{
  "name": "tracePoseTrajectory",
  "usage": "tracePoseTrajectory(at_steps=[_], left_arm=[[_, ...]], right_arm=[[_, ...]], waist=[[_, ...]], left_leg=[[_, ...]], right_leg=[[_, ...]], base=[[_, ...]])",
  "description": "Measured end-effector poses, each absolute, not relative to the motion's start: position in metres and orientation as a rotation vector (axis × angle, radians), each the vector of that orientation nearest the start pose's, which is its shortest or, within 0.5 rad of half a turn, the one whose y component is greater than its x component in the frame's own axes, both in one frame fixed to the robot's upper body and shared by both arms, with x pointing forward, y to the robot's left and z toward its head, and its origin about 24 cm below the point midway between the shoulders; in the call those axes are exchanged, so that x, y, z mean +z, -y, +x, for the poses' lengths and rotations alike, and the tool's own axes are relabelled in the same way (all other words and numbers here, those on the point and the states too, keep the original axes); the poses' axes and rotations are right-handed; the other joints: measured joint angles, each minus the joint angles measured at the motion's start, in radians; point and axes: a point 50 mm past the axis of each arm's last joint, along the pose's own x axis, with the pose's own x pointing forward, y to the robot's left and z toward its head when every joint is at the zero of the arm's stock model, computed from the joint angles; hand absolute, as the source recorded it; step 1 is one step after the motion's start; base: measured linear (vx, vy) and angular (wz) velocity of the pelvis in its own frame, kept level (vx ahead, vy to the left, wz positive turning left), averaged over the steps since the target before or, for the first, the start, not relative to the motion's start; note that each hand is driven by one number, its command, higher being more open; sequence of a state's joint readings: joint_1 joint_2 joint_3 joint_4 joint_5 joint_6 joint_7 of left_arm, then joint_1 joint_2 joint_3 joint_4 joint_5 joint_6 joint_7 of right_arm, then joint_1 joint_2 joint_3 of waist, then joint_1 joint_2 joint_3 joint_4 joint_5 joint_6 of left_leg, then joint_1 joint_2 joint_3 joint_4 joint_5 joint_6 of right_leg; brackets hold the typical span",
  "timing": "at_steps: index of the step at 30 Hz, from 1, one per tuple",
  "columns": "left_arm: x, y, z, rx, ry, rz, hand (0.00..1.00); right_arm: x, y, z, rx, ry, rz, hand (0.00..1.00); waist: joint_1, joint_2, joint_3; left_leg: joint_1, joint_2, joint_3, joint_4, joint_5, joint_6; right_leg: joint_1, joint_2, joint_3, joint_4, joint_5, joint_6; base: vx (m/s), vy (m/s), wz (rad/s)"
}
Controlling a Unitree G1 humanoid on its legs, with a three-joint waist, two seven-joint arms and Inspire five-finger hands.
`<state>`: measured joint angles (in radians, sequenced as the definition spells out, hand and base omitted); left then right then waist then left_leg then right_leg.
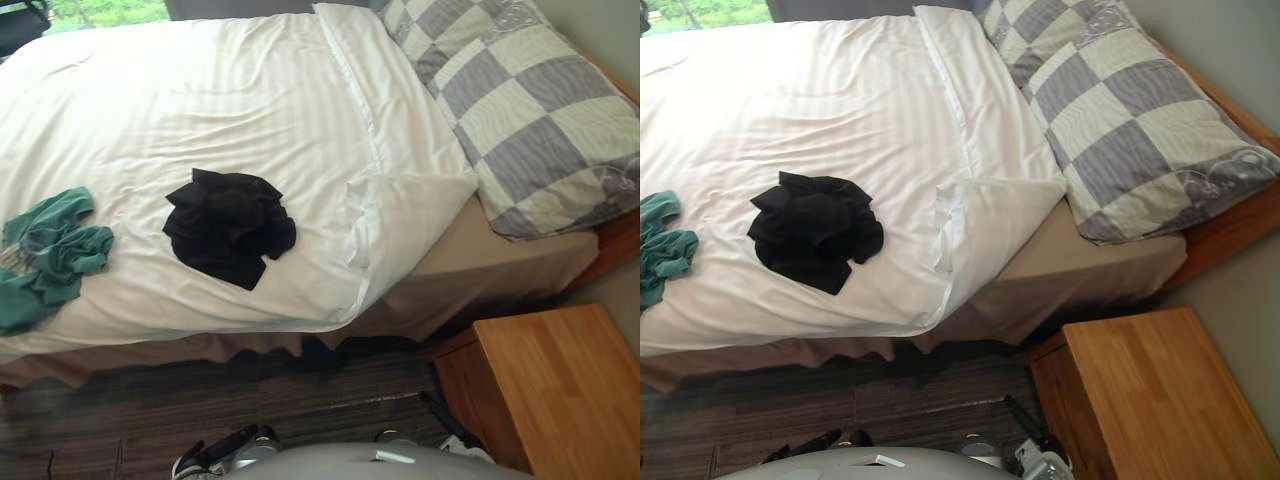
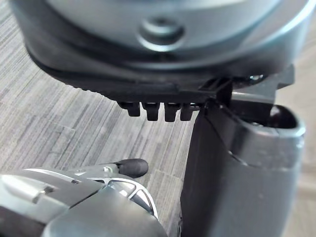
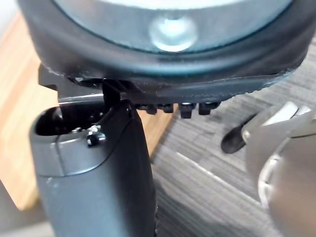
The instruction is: Tidy up the quilt and then pick up the clothes from the bed and put them into the laundry hamper
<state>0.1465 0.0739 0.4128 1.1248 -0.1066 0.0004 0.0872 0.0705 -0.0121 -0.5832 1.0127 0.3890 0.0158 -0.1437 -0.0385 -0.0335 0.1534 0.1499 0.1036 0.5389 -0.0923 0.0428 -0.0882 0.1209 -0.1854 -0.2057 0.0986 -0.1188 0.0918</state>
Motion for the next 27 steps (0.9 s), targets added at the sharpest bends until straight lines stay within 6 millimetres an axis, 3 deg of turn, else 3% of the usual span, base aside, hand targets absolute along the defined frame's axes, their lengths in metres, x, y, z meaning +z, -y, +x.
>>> tracePoseTrajectory(at_steps=[2, 5, 7, 8, 9, 12, 15, 20, 23, 27], left_arm=[[-0.168, -0.226, 0.035, 0.614, -1.214, -0.221, 1.00], [-0.169, -0.224, 0.030, 0.614, -1.221, -0.222, 1.00], [-0.168, -0.223, 0.027, 0.589, -1.223, -0.197, 1.00], [-0.168, -0.223, 0.026, 0.586, -1.225, -0.192, 1.00], [-0.168, -0.221, 0.026, 0.555, -1.234, -0.168, 1.00], [-0.168, -0.222, 0.025, 0.511, -1.240, -0.133, 1.00], [-0.168, -0.222, 0.027, 0.481, -1.242, -0.107, 1.00], [-0.167, -0.222, 0.029, 0.452, -1.233, -0.086, 1.00], [-0.167, -0.222, 0.028, 0.448, -1.233, -0.089, 1.00], [-0.167, -0.223, 0.029, 0.447, -1.227, -0.087, 1.00]], right_arm=[[-0.150, 0.253, 0.080, -0.958, -0.913, 0.548, 1.00], [-0.114, 0.299, 0.103, -1.001, -0.702, 0.432, 1.00], [-0.069, 0.331, 0.130, -0.976, -0.491, 0.279, 1.00], [-0.056, 0.337, 0.137, -0.962, -0.439, 0.242, 1.00], [-0.024, 0.353, 0.151, -0.933, -0.316, 0.115, 1.00], [0.003, 0.363, 0.171, -0.923, -0.197, 0.052, 1.00], [0.017, 0.361, 0.191, -0.892, -0.148, -0.005, 1.00], [0.046, 0.324, 0.241, -0.647, -0.061, -0.184, 1.00], [0.069, 0.308, 0.264, -0.492, 0.005, -0.358, 1.00], [0.097, 0.284, 0.293, -0.364, 0.100, -0.449, 1.00]], waist=[[-0.006, 0.005, -0.005], [-0.025, 0.011, -0.013], [-0.041, 0.012, -0.022], [-0.047, 0.012, -0.023], [-0.047, 0.017, -0.039], [-0.049, 0.017, -0.055], [-0.048, 0.014, -0.064], [-0.044, 0.018, -0.067], [-0.044, 0.019, -0.066], [-0.041, 0.018, -0.063]], left_leg=[[-0.001, 0.006, 0.013, 0.000, -0.002, -0.002], [-0.003, 0.005, 0.021, 0.000, -0.007, -0.003], [-0.005, 0.005, 0.021, 0.000, -0.007, -0.005], [-0.005, 0.005, 0.019, 0.000, -0.006, -0.005], [-0.012, 0.005, 0.012, 0.000, 0.001, 0.002], [-0.031, 0.005, -0.004, 0.000, 0.007, 0.004], [-0.039, -0.001, -0.020, 0.000, 0.013, 0.005], [-0.049, -0.009, -0.045, 0.001, 0.014, 0.007], [-0.059, -0.009, -0.069, 0.001, 0.020, 0.012], [-0.072, -0.009, -0.090, 0.000, 0.028, 0.014]], right_leg=[[-0.010, 0.001, 0.015, -0.001, 0.009, 0.001], [-0.015, -0.004, 0.021, -0.006, 0.016, 0.002], [-0.018, -0.005, 0.022, -0.013, 0.018, 0.004], [-0.020, -0.004, 0.022, -0.014, 0.017, 0.004], [-0.026, -0.004, 0.019, -0.016, 0.016, 0.004], [-0.034, -0.002, 0.009, -0.015, 0.017, 0.004], [-0.032, 0.002, -0.007, -0.016, 0.018, 0.004], [-0.031, -0.001, -0.013, -0.015, 0.019, 0.004], [-0.029, -0.001, -0.028, -0.014, 0.021, 0.003], [-0.029, -0.001, -0.044, -0.015, 0.026, 0.002]], base=[[-0.06, 0.025, -0.19], [-0.07, 0.046, -0.10], [-0.06, 0.025, -0.01], [-0.06, 0.010, 0.08], [-0.04, 0.003, 0.10], [0.02, -0.010, 0.15], [0.04, -0.008, 0.15], [0.06, 0.013, 0.07], [0.01, 0.012, 0.17], [-0.02, 0.014, 0.16]])
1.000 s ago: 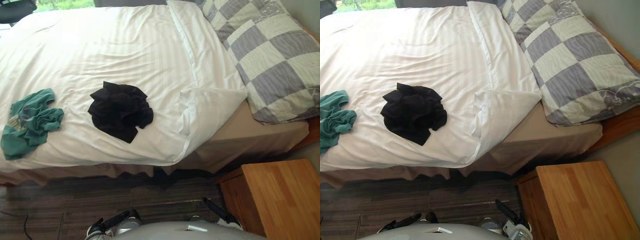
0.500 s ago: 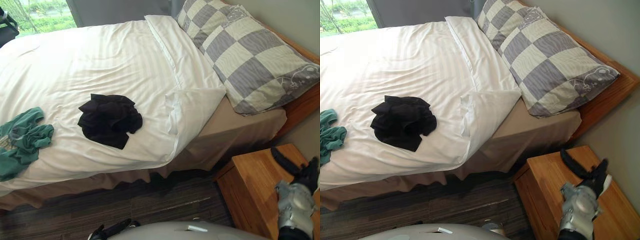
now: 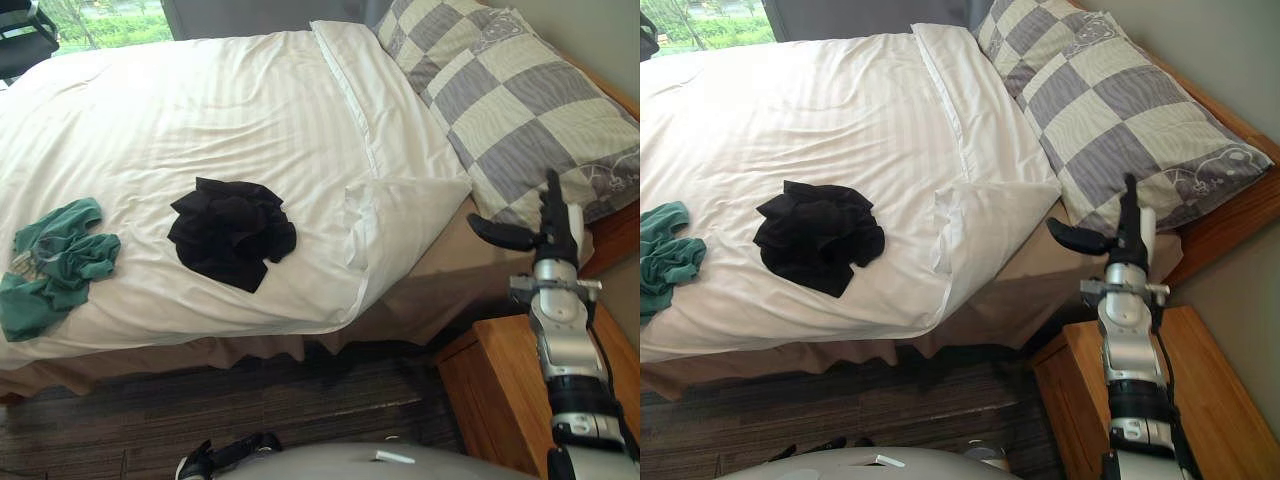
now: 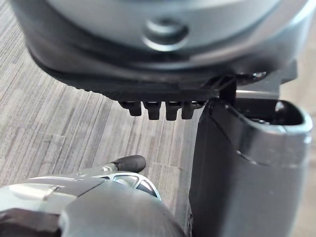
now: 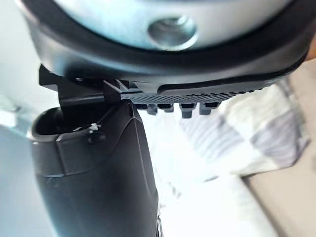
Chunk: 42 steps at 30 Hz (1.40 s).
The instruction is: Tidy up the quilt and then pick up the clothes from the bed and put them into the laundry hamper
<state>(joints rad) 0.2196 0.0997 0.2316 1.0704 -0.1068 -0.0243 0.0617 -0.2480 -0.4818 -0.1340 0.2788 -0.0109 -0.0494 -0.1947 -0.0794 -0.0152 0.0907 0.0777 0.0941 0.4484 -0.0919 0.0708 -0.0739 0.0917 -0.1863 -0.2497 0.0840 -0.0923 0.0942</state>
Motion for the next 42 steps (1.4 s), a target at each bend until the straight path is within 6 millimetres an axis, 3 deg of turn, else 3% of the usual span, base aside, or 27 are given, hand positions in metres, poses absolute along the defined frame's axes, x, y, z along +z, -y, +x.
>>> tracePoseTrajectory(at_steps=[5, 14, 16, 21, 22, 26, 30, 33, 34, 37, 42], left_arm=[[-0.165, -0.222, 0.041, 0.434, -1.181, -0.085, 1.00], [-0.161, -0.222, 0.059, 0.418, -1.106, -0.077, 1.00], [-0.159, -0.222, 0.065, 0.414, -1.080, -0.077, 1.00], [-0.155, -0.221, 0.080, 0.403, -1.022, -0.081, 1.00], [-0.154, -0.220, 0.085, 0.401, -1.004, -0.083, 1.00], [-0.152, -0.217, 0.097, 0.416, -0.968, -0.152, 1.00], [-0.152, -0.216, 0.098, 0.453, -0.953, -0.220, 1.00], [-0.151, -0.216, 0.100, 0.471, -0.941, -0.252, 1.00], [-0.151, -0.216, 0.100, 0.473, -0.941, -0.257, 1.00], [-0.151, -0.215, 0.101, 0.469, -0.943, -0.256, 1.00], [-0.151, -0.211, 0.104, 0.438, -0.937, -0.254, 1.00]], right_arm=[[0.118, 0.239, 0.321, -0.183, 0.192, -0.499, 1.00], [0.125, 0.213, 0.349, -0.066, 0.182, -0.604, 1.00], [0.139, 0.212, 0.357, -0.055, 0.210, -0.694, 1.00], [0.174, 0.214, 0.371, -0.073, 0.279, -0.805, 1.00], [0.194, 0.219, 0.373, -0.093, 0.321, -0.842, 1.00], [0.239, 0.245, 0.375, -0.195, 0.377, -0.964, 1.00], [0.254, 0.270, 0.368, -0.285, 0.361, -1.160, 1.00], [0.242, 0.277, 0.369, -0.279, 0.304, -1.194, 1.00], [0.238, 0.279, 0.369, -0.275, 0.280, -1.195, 0.00], [0.210, 0.292, 0.369, -0.217, 0.137, -1.204, 0.00], [0.204, 0.293, 0.367, -0.180, 0.120, -1.224, 0.00]], waist=[[0.021, 0.007, 0.046], [0.048, 0.013, 0.104], [0.049, 0.021, 0.126], [0.052, 0.038, 0.177], [0.051, 0.045, 0.192], [0.050, 0.073, 0.226], [0.049, 0.090, 0.245], [0.048, 0.109, 0.260], [0.049, 0.111, 0.263], [0.053, 0.113, 0.265], [0.052, 0.113, 0.265]], left_leg=[[-0.032, -0.005, -0.047, 0.000, 0.020, 0.011], [-0.087, -0.019, -0.111, 0.000, 0.043, 0.027], [-0.119, -0.020, -0.129, 0.001, 0.055, 0.030], [-0.163, -0.014, -0.151, 0.004, 0.076, 0.033], [-0.189, -0.013, -0.157, 0.004, 0.087, 0.037], [-0.246, -0.007, -0.171, 0.004, 0.109, 0.042], [-0.288, -0.003, -0.164, 0.001, 0.115, 0.047], [-0.297, 0.003, -0.147, 0.001, 0.120, 0.049], [-0.297, 0.003, -0.147, 0.001, 0.121, 0.048], [-0.297, 0.001, -0.152, 0.002, 0.125, 0.043], [-0.294, -0.001, -0.160, 0.004, 0.128, 0.038]], right_leg=[[-0.006, -0.003, -0.032, -0.002, 0.005, 0.002], [-0.011, -0.009, -0.094, -0.017, 0.013, 0.007], [-0.033, -0.007, -0.111, -0.017, 0.019, 0.000], [-0.064, -0.001, -0.115, -0.018, 0.034, -0.011], [-0.088, 0.000, -0.116, -0.018, 0.039, -0.011], [-0.140, 0.001, -0.116, -0.019, 0.055, -0.012], [-0.192, 0.004, -0.098, -0.014, 0.070, -0.009], [-0.214, 0.008, -0.075, -0.014, 0.080, -0.010], [-0.214, 0.009, -0.075, -0.013, 0.080, -0.010], [-0.213, 0.013, -0.079, -0.013, 0.079, -0.011], [-0.210, 0.009, -0.083, -0.008, 0.078, -0.010]], base=[[-0.06, 0.026, 0.20], [-0.01, 0.020, 0.24], [0.01, 0.004, 0.26], [-0.01, 0.009, 0.13], [-0.05, 0.036, 0.09], [-0.07, 0.044, 0.09], [-0.06, 0.061, -0.08], [-0.03, 0.063, -0.20], [-0.01, 0.022, -0.05], [0.00, 0.000, 0.00], [0.00, 0.005, 0.01]])
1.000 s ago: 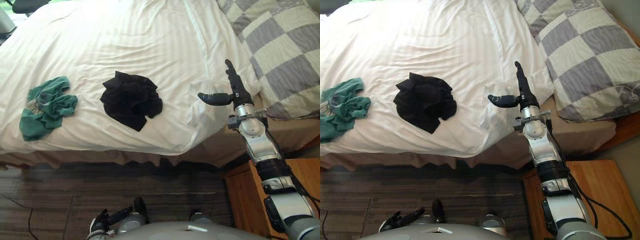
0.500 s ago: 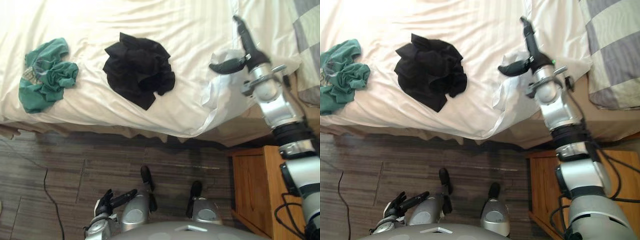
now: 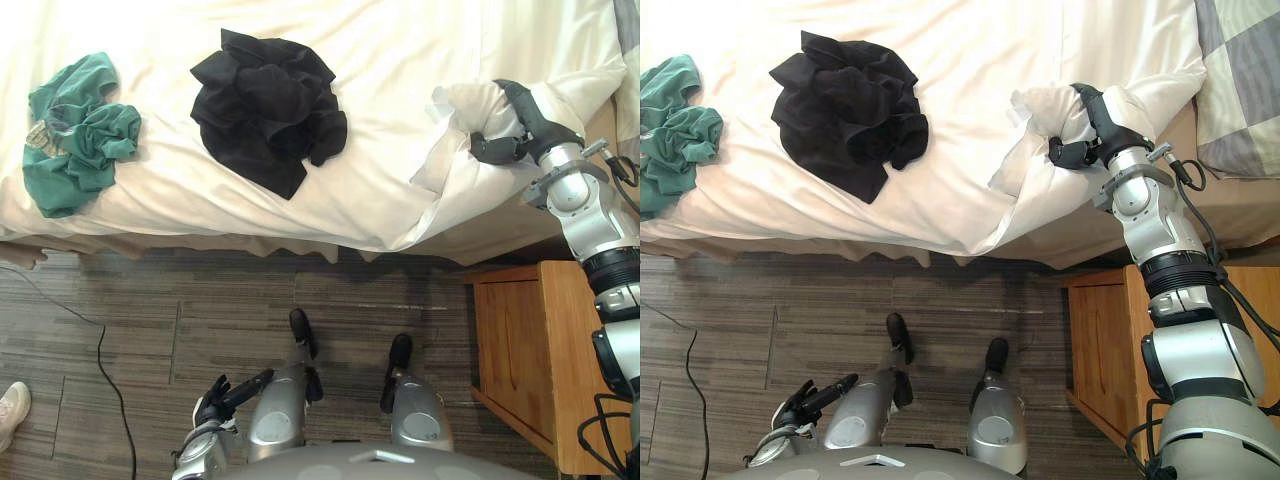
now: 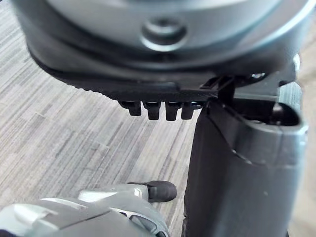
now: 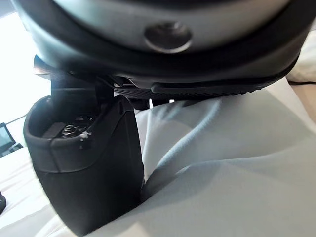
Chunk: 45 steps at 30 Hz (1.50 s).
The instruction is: Tidy up the quilt and then pick up the clothes from the bed and put them into the laundry hamper
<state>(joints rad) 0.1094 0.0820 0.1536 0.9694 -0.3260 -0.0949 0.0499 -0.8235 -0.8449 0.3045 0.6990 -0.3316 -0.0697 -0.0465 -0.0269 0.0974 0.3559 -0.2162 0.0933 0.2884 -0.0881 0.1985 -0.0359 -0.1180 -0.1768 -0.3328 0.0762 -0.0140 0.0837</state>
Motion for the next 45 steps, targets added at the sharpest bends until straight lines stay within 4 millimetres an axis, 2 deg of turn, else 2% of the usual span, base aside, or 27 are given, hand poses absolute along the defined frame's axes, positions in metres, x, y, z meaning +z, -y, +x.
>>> tracePoseTrajectory(at_steps=[3, 9, 12, 15, 16, 18, 20, 24, 26, 27, 29, 31, 33, 34, 36, 40, 41, 42, 43, 45], left_arm=[[-0.151, -0.209, 0.105, 0.420, -0.932, -0.248, 1.00], [-0.151, -0.205, 0.107, 0.395, -0.926, -0.238, 1.00], [-0.150, -0.207, 0.108, 0.384, -0.927, -0.217, 1.00], [-0.149, -0.216, 0.106, 0.392, -0.941, -0.195, 1.00], [-0.150, -0.218, 0.105, 0.393, -0.947, -0.191, 1.00], [-0.149, -0.223, 0.104, 0.397, -0.953, -0.179, 1.00], [-0.149, -0.225, 0.104, 0.403, -0.949, -0.180, 1.00], [-0.151, -0.226, 0.100, 0.433, -0.974, -0.194, 1.00], [-0.153, -0.226, 0.094, 0.460, -0.994, -0.214, 1.00], [-0.155, -0.227, 0.088, 0.487, -1.015, -0.226, 1.00], [-0.157, -0.228, 0.082, 0.508, -1.033, -0.235, 1.00], [-0.158, -0.230, 0.076, 0.532, -1.042, -0.248, 1.00], [-0.159, -0.229, 0.073, 0.546, -1.052, -0.263, 1.00], [-0.160, -0.227, 0.072, 0.548, -1.058, -0.270, 1.00], [-0.160, -0.226, 0.071, 0.558, -1.058, -0.285, 1.00], [-0.161, -0.221, 0.071, 0.568, -1.055, -0.310, 1.00], [-0.161, -0.221, 0.070, 0.568, -1.057, -0.312, 1.00], [-0.162, -0.218, 0.068, 0.568, -1.063, -0.318, 1.00], [-0.163, -0.215, 0.063, 0.571, -1.078, -0.326, 1.00], [-0.165, -0.211, 0.058, 0.574, -1.093, -0.333, 1.00]], right_arm=[[0.204, 0.301, 0.365, -0.192, 0.102, -1.243, 0.00], [0.181, 0.317, 0.348, -0.290, 0.095, -1.154, 0.00], [0.162, 0.328, 0.332, -0.338, 0.071, -1.083, 0.00], [0.133, 0.336, 0.313, -0.353, 0.024, -1.003, 0.00], [0.128, 0.337, 0.310, -0.354, 0.015, -0.979, 1.00], [0.115, 0.337, 0.303, -0.364, -0.002, -0.917, 1.00], [0.103, 0.343, 0.296, -0.388, -0.041, -0.872, 1.00], [0.079, 0.363, 0.276, -0.495, -0.137, -0.726, 1.00], [0.077, 0.373, 0.268, -0.545, -0.158, -0.675, 1.00], [0.076, 0.379, 0.263, -0.580, -0.169, -0.638, 1.00], [0.072, 0.387, 0.253, -0.620, -0.206, -0.623, 1.00], [0.052, 0.405, 0.227, -0.701, -0.324, -0.565, 1.00], [0.044, 0.417, 0.210, -0.777, -0.383, -0.512, 1.00], [0.042, 0.425, 0.200, -0.851, -0.394, -0.453, 1.00], [0.043, 0.433, 0.188, -0.930, -0.376, -0.390, 1.00], [0.050, 0.451, 0.165, -1.139, -0.289, -0.203, 1.00], [0.052, 0.452, 0.163, -1.167, -0.272, -0.181, 0.00], [0.057, 0.454, 0.161, -1.205, -0.240, -0.162, 0.00], [0.067, 0.454, 0.165, -1.236, -0.161, -0.109, 0.00], [0.080, 0.449, 0.172, -1.230, -0.075, -0.074, 0.00]], waist=[[0.005, -0.005, 0.003], [0.021, -0.008, 0.002], [0.017, -0.025, -0.002], [0.007, -0.068, -0.027], [0.004, -0.076, -0.031], [-0.004, -0.102, -0.058], [-0.006, -0.112, -0.066], [-0.010, -0.120, -0.086], [-0.018, -0.119, -0.104], [-0.033, -0.121, -0.117], [-0.036, -0.125, -0.139], [-0.048, -0.134, -0.160], [-0.074, -0.135, -0.168], [-0.098, -0.133, -0.174], [-0.114, -0.129, -0.176], [-0.130, -0.113, -0.200], [-0.131, -0.111, -0.203], [-0.131, -0.108, -0.210], [-0.130, -0.094, -0.220], [-0.129, -0.081, -0.229]], left_leg=[[0.012, -0.002, -0.016, 0.000, 0.003, -0.009], [0.027, -0.008, -0.027, -0.001, 0.000, -0.014], [0.053, -0.016, -0.027, -0.002, -0.005, -0.019], [0.079, -0.020, -0.027, -0.002, -0.011, -0.026], [0.084, -0.020, -0.026, -0.002, -0.013, -0.028], [0.099, -0.021, -0.019, -0.002, -0.018, -0.031], [0.123, -0.022, -0.007, -0.002, -0.028, -0.028], [0.154, -0.020, 0.036, -0.003, -0.048, -0.026], [0.157, -0.018, 0.055, -0.003, -0.054, -0.025], [0.168, -0.015, 0.072, -0.003, -0.061, -0.027], [0.177, -0.012, 0.087, -0.003, -0.068, -0.030], [0.192, -0.011, 0.107, -0.003, -0.076, -0.033], [0.192, -0.010, 0.115, -0.003, -0.076, -0.033], [0.195, -0.009, 0.122, -0.003, -0.076, -0.033], [0.203, -0.008, 0.125, -0.004, -0.076, -0.033], [0.211, 0.006, 0.133, -0.004, -0.080, -0.034], [0.211, 0.006, 0.133, -0.004, -0.080, -0.034], [0.208, 0.006, 0.134, -0.004, -0.080, -0.034], [0.208, 0.006, 0.140, -0.004, -0.084, -0.034], [0.208, 0.005, 0.147, -0.004, -0.089, -0.037]], right_leg=[[0.012, -0.008, -0.008, 0.009, -0.004, 0.000], [0.030, -0.016, -0.014, 0.016, -0.009, 0.008], [0.059, -0.025, -0.017, 0.013, -0.012, 0.013], [0.089, -0.027, -0.019, 0.004, -0.015, 0.018], [0.094, -0.027, -0.019, 0.003, -0.016, 0.018], [0.111, -0.027, -0.017, -0.009, -0.017, 0.019], [0.135, -0.027, -0.012, -0.015, -0.017, 0.019], [0.139, -0.027, 0.030, -0.026, -0.017, 0.020], [0.134, -0.026, 0.054, -0.026, -0.015, 0.021], [0.133, -0.024, 0.072, -0.027, -0.015, 0.022], [0.130, -0.021, 0.092, -0.029, -0.015, 0.022], [0.128, -0.016, 0.117, -0.033, -0.015, 0.022], [0.123, -0.015, 0.124, -0.032, -0.015, 0.021], [0.118, -0.015, 0.135, -0.030, -0.014, 0.022], [0.119, -0.014, 0.144, -0.028, -0.013, 0.022], [0.113, -0.008, 0.148, -0.031, -0.014, 0.023], [0.112, -0.008, 0.148, -0.033, -0.014, 0.024], [0.112, -0.007, 0.151, -0.040, -0.017, 0.025], [0.111, -0.006, 0.160, -0.045, -0.015, 0.027], [0.105, -0.007, 0.169, -0.045, -0.014, 0.029]], base=[[0.00, 0.026, 0.08], [-0.01, 0.029, 0.04], [0.05, 0.023, 0.03], [0.05, -0.004, -0.01], [0.07, -0.012, -0.01], [0.06, -0.009, -0.05], [0.05, -0.001, -0.08], [0.02, 0.017, -0.27], [0.04, 0.007, -0.40], [0.06, -0.001, -0.40], [0.05, -0.009, -0.38], [0.05, -0.005, -0.35], [0.02, 0.002, -0.20], [0.00, 0.007, -0.18], [-0.01, 0.009, -0.20], [-0.04, 0.003, -0.11], [-0.06, 0.021, -0.01], [-0.04, 0.027, -0.08], [-0.02, 0.021, -0.09], [0.00, 0.023, -0.13]])
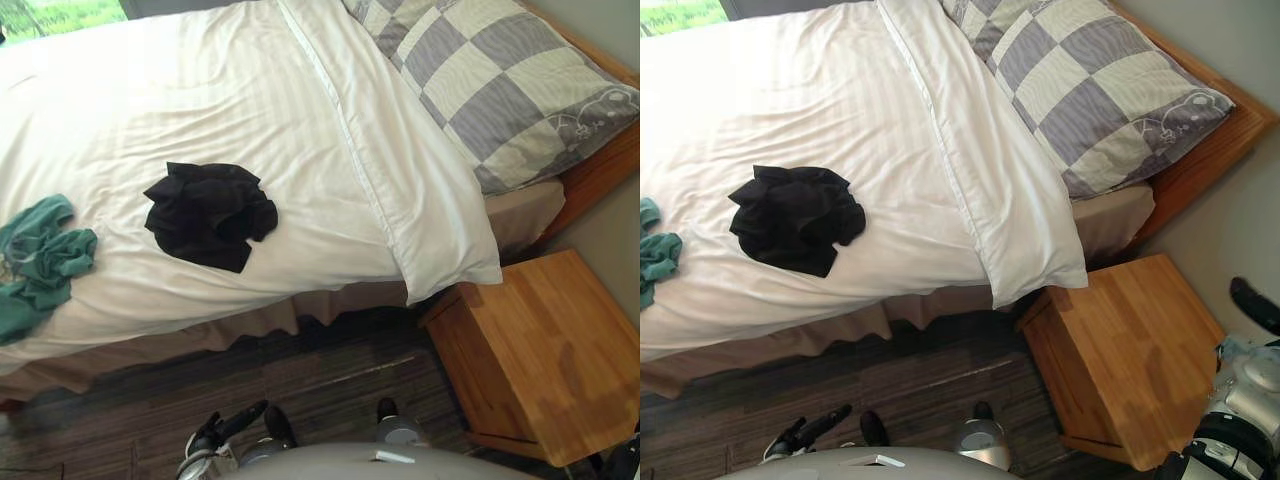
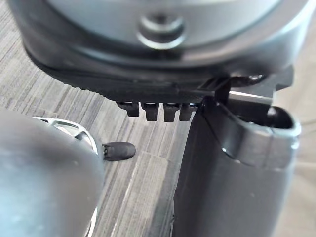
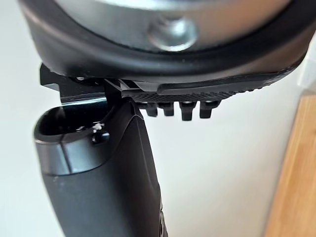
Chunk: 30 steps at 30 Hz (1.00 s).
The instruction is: Tidy up the quilt and then pick up the clothes from the bed and put them into the laundry hamper
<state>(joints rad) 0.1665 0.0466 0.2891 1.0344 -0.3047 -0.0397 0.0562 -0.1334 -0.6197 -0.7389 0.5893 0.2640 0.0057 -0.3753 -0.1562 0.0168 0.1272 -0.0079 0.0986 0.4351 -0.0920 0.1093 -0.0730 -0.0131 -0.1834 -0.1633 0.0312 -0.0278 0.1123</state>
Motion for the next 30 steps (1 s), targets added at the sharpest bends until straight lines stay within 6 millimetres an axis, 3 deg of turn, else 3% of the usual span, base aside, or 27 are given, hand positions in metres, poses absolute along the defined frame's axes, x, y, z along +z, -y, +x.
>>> tracePoseTrajectory(at_steps=[4, 7, 9, 10, 12, 13, 15, 16, 18, 21, 24, 28, 30], left_arm=[[-0.165, -0.210, 0.057, 0.572, -1.102, -0.326, 1.00], [-0.165, -0.208, 0.060, 0.547, -1.099, -0.314, 1.00], [-0.164, -0.204, 0.070, 0.513, -1.080, -0.306, 1.00], [-0.164, -0.204, 0.071, 0.510, -1.078, -0.305, 1.00], [-0.160, -0.203, 0.086, 0.487, -1.039, -0.299, 1.00], [-0.159, -0.203, 0.090, 0.481, -1.026, -0.296, 1.00], [-0.154, -0.203, 0.106, 0.459, -0.979, -0.293, 1.00], [-0.153, -0.202, 0.109, 0.453, -0.966, -0.289, 1.00], [-0.150, -0.202, 0.115, 0.450, -0.924, -0.289, 1.00], [-0.146, -0.203, 0.122, 0.435, -0.889, -0.282, 1.00], [-0.143, -0.200, 0.131, 0.386, -0.860, -0.268, 1.00], [-0.139, -0.194, 0.143, 0.325, -0.831, -0.254, 1.00], [-0.139, -0.191, 0.145, 0.305, -0.828, -0.253, 1.00]], right_arm=[[0.088, 0.419, 0.196, -1.141, 0.059, -0.043, 0.00], [0.083, 0.378, 0.233, -0.987, 0.107, 0.047, 0.00], [0.090, 0.348, 0.267, -0.845, 0.151, 0.184, 0.00], [0.093, 0.344, 0.271, -0.827, 0.160, 0.194, 0.00], [0.131, 0.318, 0.308, -0.687, 0.276, 0.288, 0.00], [0.143, 0.313, 0.316, -0.657, 0.307, 0.304, 0.00], [0.195, 0.304, 0.344, -0.565, 0.415, 0.320, 0.00], [0.208, 0.303, 0.348, -0.548, 0.444, 0.327, 0.00], [0.256, 0.298, 0.356, -0.495, 0.568, 0.385, 0.00], [0.281, 0.300, 0.351, -0.493, 0.672, 0.396, 0.00], [0.284, 0.304, 0.353, -0.524, 0.682, 0.423, 0.00], [0.246, 0.313, 0.360, -0.597, 0.543, 0.445, 0.00], [0.246, 0.308, 0.354, -0.564, 0.614, 0.419, 0.00]], waist=[[0.012, 0.006, -0.004], [0.023, 0.001, -0.003], [0.053, 0.005, 0.002], [0.055, 0.006, 0.005], [0.060, 0.016, 0.056], [0.064, 0.017, 0.068], [0.091, 0.025, 0.129], [0.099, 0.029, 0.136], [0.109, 0.045, 0.165], [0.128, 0.055, 0.203], [0.125, 0.083, 0.244], [0.138, 0.126, 0.280], [0.138, 0.136, 0.290]], left_leg=[[-0.002, 0.007, 0.000, 0.000, 0.000, 0.000], [-0.012, 0.011, -0.004, 0.000, 0.001, 0.001], [-0.054, 0.011, -0.010, 0.001, 0.020, 0.014], [-0.059, 0.011, -0.013, 0.000, 0.021, 0.015], [-0.108, 0.012, -0.036, 0.001, 0.042, 0.025], [-0.121, 0.013, -0.038, 0.001, 0.047, 0.027], [-0.147, 0.012, -0.054, 0.000, 0.060, 0.034], [-0.161, 0.011, -0.058, 0.000, 0.063, 0.035], [-0.215, 0.009, -0.077, 0.000, 0.078, 0.042], [-0.257, 0.008, -0.086, 0.000, 0.087, 0.044], [-0.306, 0.000, -0.093, 0.001, 0.097, 0.050], [-0.364, -0.004, -0.064, 0.001, 0.099, 0.050], [-0.373, -0.004, -0.051, 0.001, 0.101, 0.048]], right_leg=[[-0.003, 0.007, 0.001, -0.001, 0.002, 0.002], [-0.010, 0.011, -0.004, -0.002, 0.010, 0.003], [-0.036, 0.013, -0.006, -0.007, 0.036, -0.008], [-0.040, 0.014, -0.007, -0.009, 0.038, -0.007], [-0.071, 0.015, -0.025, -0.017, 0.058, -0.015], [-0.082, 0.016, -0.026, -0.017, 0.062, -0.017], [-0.099, 0.016, -0.039, -0.017, 0.072, -0.018], [-0.110, 0.016, -0.042, -0.016, 0.075, -0.018], [-0.153, 0.017, -0.058, -0.017, 0.084, -0.019], [-0.190, 0.015, -0.068, -0.013, 0.087, -0.018], [-0.238, 0.006, -0.074, -0.003, 0.091, -0.016], [-0.321, -0.002, -0.047, 0.016, 0.094, -0.012], [-0.341, -0.003, -0.030, 0.018, 0.094, -0.012]], base=[[0.00, 0.005, -0.02], [0.01, -0.005, 0.04], [0.04, -0.001, 0.08], [0.03, 0.003, 0.18], [-0.03, 0.022, 0.26], [-0.07, 0.040, 0.21], [-0.07, 0.048, 0.19], [-0.06, 0.040, 0.18], [-0.03, 0.032, 0.24], [-0.02, 0.027, 0.17], [0.00, 0.025, 0.12], [0.01, 0.021, -0.12], [0.03, -0.004, -0.22]])
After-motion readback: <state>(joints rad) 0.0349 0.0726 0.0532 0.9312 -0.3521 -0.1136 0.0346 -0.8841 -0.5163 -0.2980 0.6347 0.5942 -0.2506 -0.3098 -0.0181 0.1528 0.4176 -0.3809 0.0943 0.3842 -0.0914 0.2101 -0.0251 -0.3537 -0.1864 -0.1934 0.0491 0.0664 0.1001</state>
